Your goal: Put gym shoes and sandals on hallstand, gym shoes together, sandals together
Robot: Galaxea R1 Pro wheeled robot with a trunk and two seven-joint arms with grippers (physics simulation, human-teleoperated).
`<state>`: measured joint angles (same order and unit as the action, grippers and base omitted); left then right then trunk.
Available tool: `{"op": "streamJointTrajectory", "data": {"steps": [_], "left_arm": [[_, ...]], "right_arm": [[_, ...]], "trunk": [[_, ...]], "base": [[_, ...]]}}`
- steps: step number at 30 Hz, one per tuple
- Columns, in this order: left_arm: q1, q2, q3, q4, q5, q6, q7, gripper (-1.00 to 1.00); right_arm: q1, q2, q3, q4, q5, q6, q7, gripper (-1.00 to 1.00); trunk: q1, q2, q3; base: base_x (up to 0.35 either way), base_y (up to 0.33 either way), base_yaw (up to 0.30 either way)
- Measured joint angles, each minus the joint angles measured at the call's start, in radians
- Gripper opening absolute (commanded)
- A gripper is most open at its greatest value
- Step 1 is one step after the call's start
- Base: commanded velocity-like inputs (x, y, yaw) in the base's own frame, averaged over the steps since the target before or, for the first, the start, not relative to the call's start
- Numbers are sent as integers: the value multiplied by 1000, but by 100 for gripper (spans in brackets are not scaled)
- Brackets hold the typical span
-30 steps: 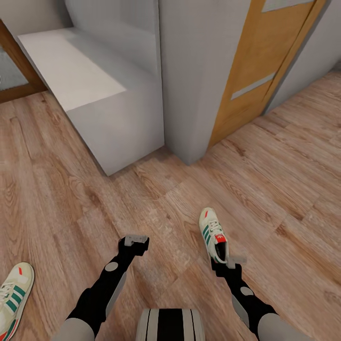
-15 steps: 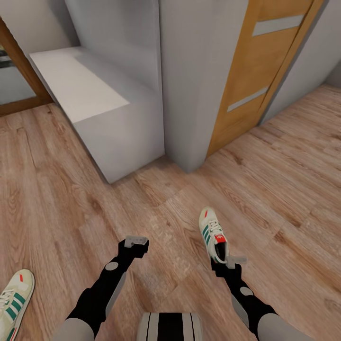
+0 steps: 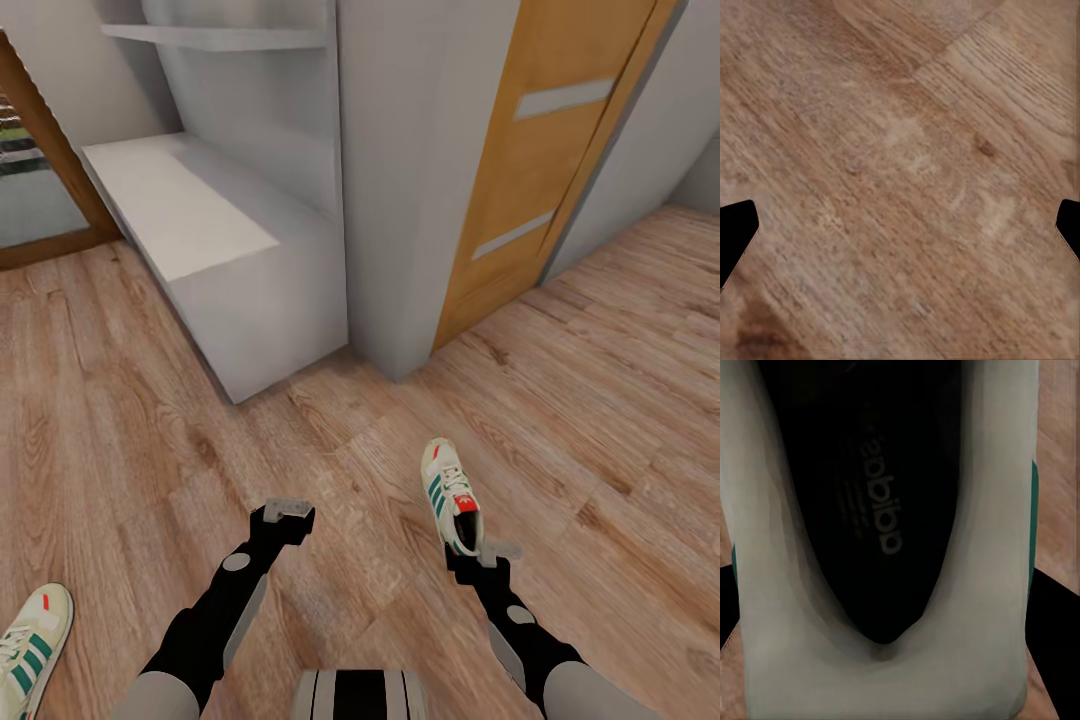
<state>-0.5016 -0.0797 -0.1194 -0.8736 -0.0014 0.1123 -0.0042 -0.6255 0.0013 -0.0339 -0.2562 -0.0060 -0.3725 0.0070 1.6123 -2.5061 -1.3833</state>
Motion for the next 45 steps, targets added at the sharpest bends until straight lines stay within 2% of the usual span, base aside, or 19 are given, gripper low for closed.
{"op": "streamJointTrajectory", "data": {"steps": [6, 27, 40, 45], "left_arm": [[0, 0, 0, 0, 0, 0, 0, 100], [0, 0, -1, -1, 0, 0, 0, 100], [0, -2, -2, -1, 0, 0, 0, 100], [0, -2, -2, -1, 0, 0, 0, 100]], "right_arm": [[0, 0, 0, 0, 0, 0, 0, -100], [0, 0, 0, 1, 0, 0, 0, -100], [0, 0, 0, 1, 0, 0, 0, -100], [0, 0, 0, 1, 0, 0, 0, -100]], "trunk": [[-3, 1, 25], [-12, 6, 140], [-62, 97, 203], [-62, 97, 211]], "base": [[0, 0, 0], [0, 0, 0], [0, 0, 0], [0, 0, 0]]}}
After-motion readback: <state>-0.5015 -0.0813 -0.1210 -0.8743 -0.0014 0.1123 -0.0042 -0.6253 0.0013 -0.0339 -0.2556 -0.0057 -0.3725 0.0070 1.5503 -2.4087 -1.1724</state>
